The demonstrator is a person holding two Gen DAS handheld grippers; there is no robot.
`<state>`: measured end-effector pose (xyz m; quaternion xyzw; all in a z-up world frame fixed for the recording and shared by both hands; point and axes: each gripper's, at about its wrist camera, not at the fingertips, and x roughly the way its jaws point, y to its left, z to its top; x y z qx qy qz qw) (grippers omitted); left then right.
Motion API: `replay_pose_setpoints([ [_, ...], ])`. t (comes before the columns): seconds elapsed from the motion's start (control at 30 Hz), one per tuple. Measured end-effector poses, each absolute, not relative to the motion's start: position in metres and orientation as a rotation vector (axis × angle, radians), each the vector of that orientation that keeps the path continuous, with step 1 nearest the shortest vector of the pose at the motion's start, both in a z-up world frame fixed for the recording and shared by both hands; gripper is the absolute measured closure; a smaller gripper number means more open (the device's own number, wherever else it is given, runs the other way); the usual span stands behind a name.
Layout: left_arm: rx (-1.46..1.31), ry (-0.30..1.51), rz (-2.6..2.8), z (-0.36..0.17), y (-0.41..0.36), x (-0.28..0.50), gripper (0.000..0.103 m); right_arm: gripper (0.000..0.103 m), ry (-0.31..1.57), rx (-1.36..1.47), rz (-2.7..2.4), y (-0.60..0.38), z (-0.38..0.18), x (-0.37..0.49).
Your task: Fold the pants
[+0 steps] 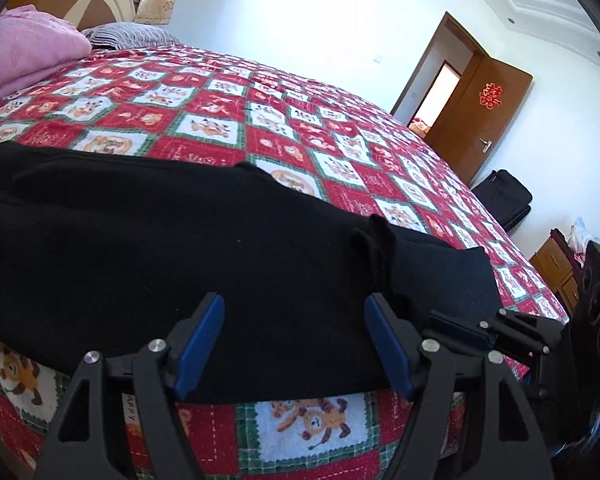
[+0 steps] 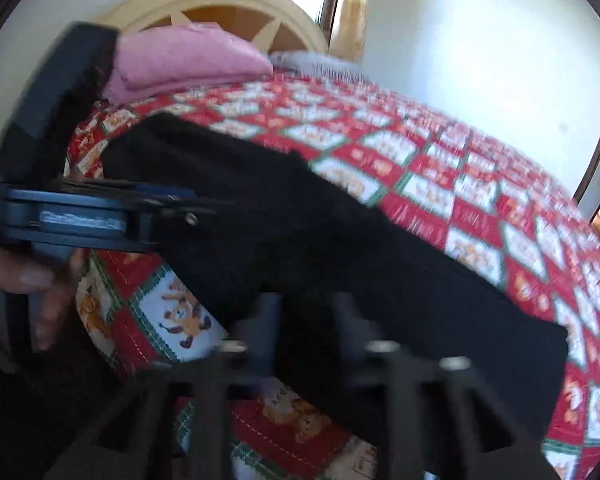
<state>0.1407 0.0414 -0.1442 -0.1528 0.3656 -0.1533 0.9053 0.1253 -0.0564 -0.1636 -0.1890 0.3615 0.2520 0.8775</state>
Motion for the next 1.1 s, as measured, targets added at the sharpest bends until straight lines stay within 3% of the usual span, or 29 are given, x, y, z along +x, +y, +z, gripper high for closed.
replay_pose_setpoints([
  [0.03,-0.316,0.749,-0.318,-0.143,0.042,0.14,0.028,0.096,0.745,-0.358,0.531,-0.062,-0.158,0.123],
  [0.17,-0.323,0.733,-0.32,-0.139,0.042,0.139,0.027,0.097,0.703,-0.317,0.555,-0.071,-0.146,0.112],
  [0.3,-0.291,0.745,-0.338,-0.139,0.029,0.144,0.027,0.096,0.767,-0.378,0.566,-0.063,-0.171,0.115],
  [0.37,-0.263,0.747,-0.364,-0.137,0.02,0.147,0.027,0.088,0.795,-0.397,0.549,-0.064,-0.177,0.115],
  [0.43,-0.246,0.754,-0.423,-0.133,0.007,0.151,0.027,0.061,0.788,-0.41,0.545,-0.068,-0.171,0.111],
  [0.47,-0.247,0.763,-0.452,-0.132,0.001,0.155,0.027,0.056,0.788,-0.402,0.552,-0.073,-0.167,0.11],
  [0.6,-0.304,0.81,-0.572,-0.131,-0.021,0.175,0.028,0.053,0.739,-0.352,0.482,-0.104,-0.149,0.107],
  [0.67,-0.303,0.829,-0.571,-0.134,-0.029,0.184,0.036,0.05,0.715,-0.285,0.411,-0.128,-0.143,0.112],
  [0.77,-0.296,0.885,-0.554,-0.142,-0.038,0.197,0.073,0.045,0.719,-0.152,0.32,-0.16,-0.14,0.126],
  [0.8,-0.298,0.889,-0.558,-0.143,-0.039,0.198,0.091,0.045,0.731,-0.087,0.295,-0.171,-0.139,0.132],
  [1.0,-0.261,0.784,-0.524,-0.112,-0.029,0.196,0.093,0.04,0.679,0.041,0.235,-0.197,-0.127,0.138],
  [1.1,-0.205,0.825,-0.501,-0.118,-0.033,0.203,0.093,0.037,0.668,0.041,0.255,-0.194,-0.126,0.138],
])
